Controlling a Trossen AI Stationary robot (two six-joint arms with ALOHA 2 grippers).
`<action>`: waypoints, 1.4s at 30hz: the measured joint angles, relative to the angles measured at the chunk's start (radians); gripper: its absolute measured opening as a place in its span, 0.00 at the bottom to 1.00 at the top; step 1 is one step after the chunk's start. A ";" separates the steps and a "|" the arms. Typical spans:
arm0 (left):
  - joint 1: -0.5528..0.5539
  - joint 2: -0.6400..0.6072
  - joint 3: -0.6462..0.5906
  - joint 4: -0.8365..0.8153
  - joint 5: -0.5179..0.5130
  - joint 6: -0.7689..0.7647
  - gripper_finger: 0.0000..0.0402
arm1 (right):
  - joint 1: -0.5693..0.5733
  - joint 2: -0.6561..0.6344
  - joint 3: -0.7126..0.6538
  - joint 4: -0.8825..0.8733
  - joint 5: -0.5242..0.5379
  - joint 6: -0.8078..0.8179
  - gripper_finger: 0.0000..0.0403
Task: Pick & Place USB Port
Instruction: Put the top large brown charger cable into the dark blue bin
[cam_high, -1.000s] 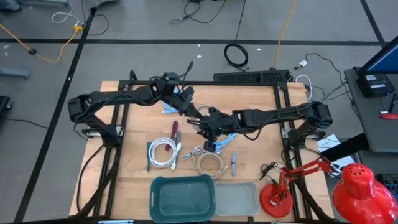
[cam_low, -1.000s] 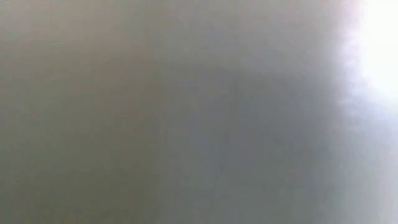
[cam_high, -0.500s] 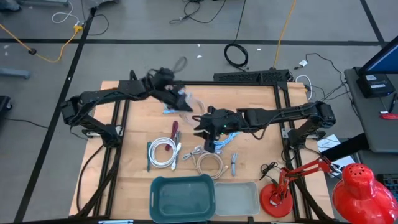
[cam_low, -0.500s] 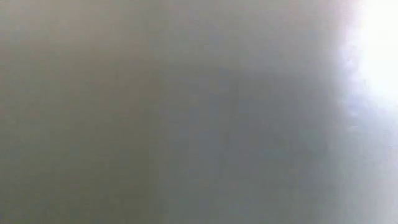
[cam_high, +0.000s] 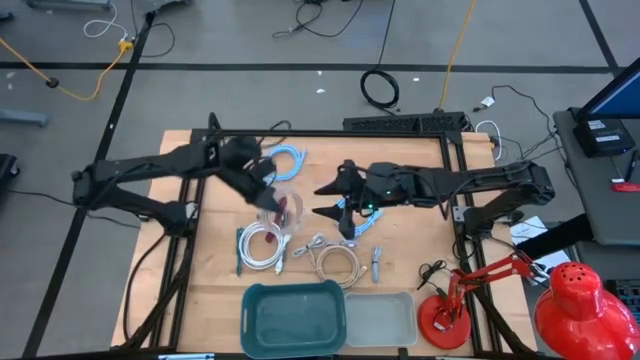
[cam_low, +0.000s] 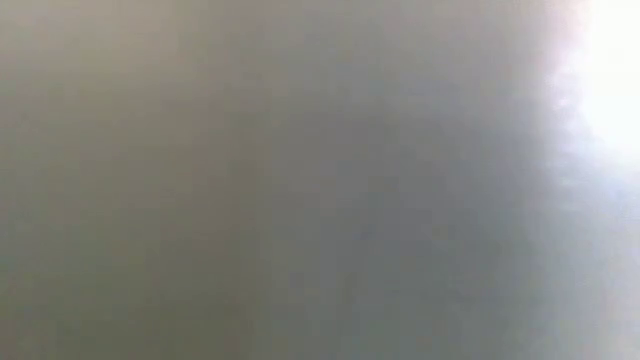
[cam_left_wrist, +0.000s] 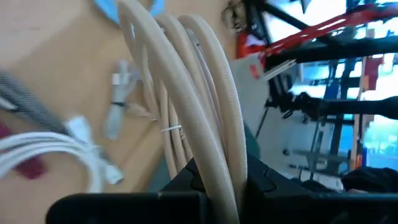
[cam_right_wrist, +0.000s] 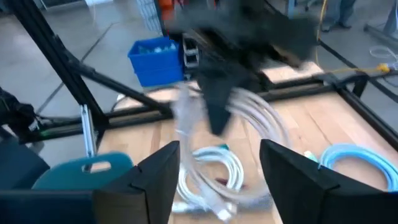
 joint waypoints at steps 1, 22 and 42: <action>-0.048 -0.012 0.001 0.027 -0.048 -0.049 0.07 | 0.002 -0.007 0.000 -0.008 0.000 0.000 0.55; -0.868 0.423 -0.174 0.919 -1.072 -0.899 0.07 | 0.011 -0.159 -0.001 -0.411 0.052 -0.083 0.54; -0.901 0.509 -0.084 0.807 -0.929 -0.973 0.36 | 0.016 -0.159 -0.001 -0.450 0.051 -0.090 0.54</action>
